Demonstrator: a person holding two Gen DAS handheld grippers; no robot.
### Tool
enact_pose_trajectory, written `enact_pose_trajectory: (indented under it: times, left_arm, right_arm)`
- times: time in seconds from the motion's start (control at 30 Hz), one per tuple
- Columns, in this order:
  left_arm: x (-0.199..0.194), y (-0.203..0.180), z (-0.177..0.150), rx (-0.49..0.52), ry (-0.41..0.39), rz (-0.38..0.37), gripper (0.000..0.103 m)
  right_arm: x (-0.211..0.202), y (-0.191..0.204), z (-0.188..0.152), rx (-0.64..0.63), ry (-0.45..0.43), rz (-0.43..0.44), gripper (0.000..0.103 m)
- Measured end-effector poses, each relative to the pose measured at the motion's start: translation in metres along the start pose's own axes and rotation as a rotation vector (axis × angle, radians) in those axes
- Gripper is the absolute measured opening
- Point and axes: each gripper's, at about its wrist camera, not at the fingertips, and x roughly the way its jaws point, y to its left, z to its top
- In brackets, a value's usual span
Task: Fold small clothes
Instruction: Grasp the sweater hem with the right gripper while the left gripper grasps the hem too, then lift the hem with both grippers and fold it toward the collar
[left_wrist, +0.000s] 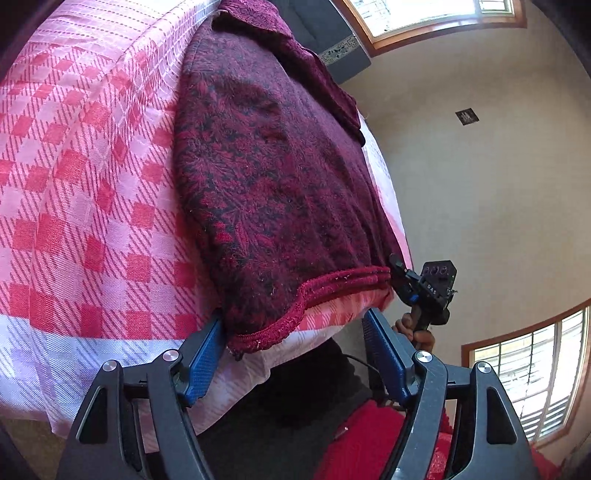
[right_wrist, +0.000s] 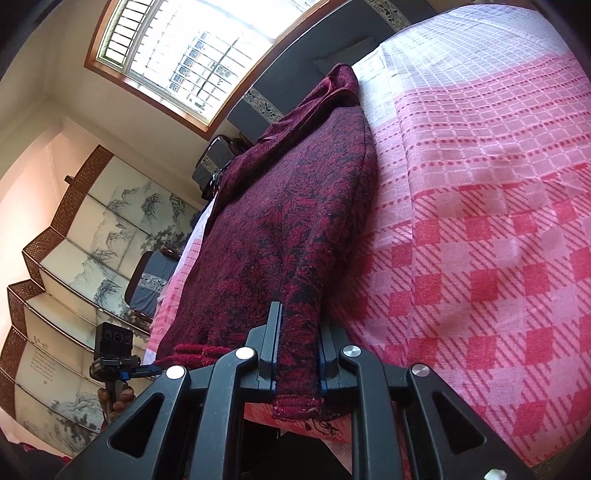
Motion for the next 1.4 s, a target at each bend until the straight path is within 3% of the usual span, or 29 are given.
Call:
enact_pose_trajectory:
  times: [0.1, 0.2, 0.3, 0.37, 0.43, 0.8, 0.87, 0.97, 1.07, 1.13, 1.2, 1.23, 1.3, 1.4]
  left_arm:
    - [-0.002, 0.004, 0.011, -0.049, -0.096, -0.011, 0.074]
    - [0.005, 0.005, 0.017, -0.060, -0.131, -0.092, 0.075]
    - [0.007, -0.002, 0.011, -0.005, -0.172, -0.039, 0.070]
    - [0.010, -0.007, 0.008, 0.033, -0.164, 0.059, 0.036]
    - [0.008, -0.004, 0.005, 0.026, -0.169, 0.121, 0.026]
    - [0.012, 0.002, 0.003, 0.013, -0.104, 0.090, 0.026]
    - [0.013, 0.002, 0.001, 0.012, -0.107, 0.100, 0.032]
    - [0.011, 0.007, 0.001, -0.036, -0.100, 0.034, 0.044]
    - [0.009, 0.008, 0.003, -0.047, -0.105, 0.033, 0.046]
    - [0.011, 0.005, 0.003, -0.012, -0.120, 0.054, 0.046]
    - [0.013, 0.003, 0.002, -0.006, -0.141, 0.071, 0.040]
    - [0.014, 0.005, 0.001, -0.016, -0.138, 0.083, 0.012]
    - [0.014, 0.011, 0.000, -0.054, -0.150, 0.083, 0.008]
    - [-0.002, 0.005, -0.005, -0.054, -0.203, 0.057, 0.008]
  right_arm:
    - [0.000, 0.002, -0.001, 0.005, -0.004, 0.005, 0.016]
    - [0.001, 0.003, -0.001, 0.002, -0.004, -0.001, 0.016]
    - [0.002, 0.004, -0.002, 0.000, 0.005, -0.007, 0.016]
    - [0.004, 0.006, 0.000, -0.003, 0.013, -0.008, 0.016]
    - [0.004, 0.006, 0.001, 0.003, 0.020, -0.004, 0.016]
    - [0.012, 0.002, 0.018, 0.023, 0.091, -0.008, 0.021]
    - [0.015, 0.003, 0.020, 0.022, 0.114, -0.022, 0.021]
    - [0.017, 0.005, 0.022, 0.030, 0.139, -0.037, 0.021]
    - [0.021, 0.007, 0.025, 0.032, 0.154, -0.047, 0.019]
    - [0.023, 0.008, 0.027, 0.027, 0.164, -0.069, 0.013]
    - [0.025, 0.010, 0.029, 0.015, 0.166, -0.079, 0.013]
    - [0.025, 0.010, 0.030, 0.010, 0.166, -0.083, 0.012]
    - [0.024, 0.007, 0.030, 0.026, 0.160, -0.068, 0.012]
    - [0.015, -0.002, 0.031, 0.094, 0.120, 0.028, 0.012]
